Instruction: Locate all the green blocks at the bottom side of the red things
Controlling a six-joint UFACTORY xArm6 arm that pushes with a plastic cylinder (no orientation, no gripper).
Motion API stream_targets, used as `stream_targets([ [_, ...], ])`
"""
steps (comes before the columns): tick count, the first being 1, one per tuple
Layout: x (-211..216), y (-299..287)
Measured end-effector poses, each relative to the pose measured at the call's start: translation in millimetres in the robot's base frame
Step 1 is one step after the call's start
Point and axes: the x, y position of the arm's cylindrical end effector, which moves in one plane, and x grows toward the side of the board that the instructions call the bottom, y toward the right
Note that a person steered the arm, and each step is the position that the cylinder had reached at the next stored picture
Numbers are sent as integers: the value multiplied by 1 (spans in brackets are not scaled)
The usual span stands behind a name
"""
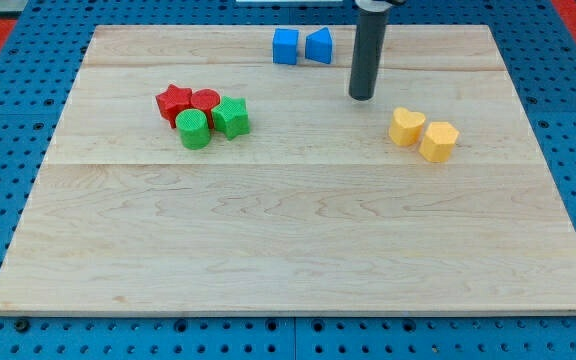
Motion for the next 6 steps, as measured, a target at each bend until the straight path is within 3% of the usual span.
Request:
stream_targets([
  [1, 34, -14],
  [2, 42, -68],
  [4, 33, -112],
  [6, 52, -181],
])
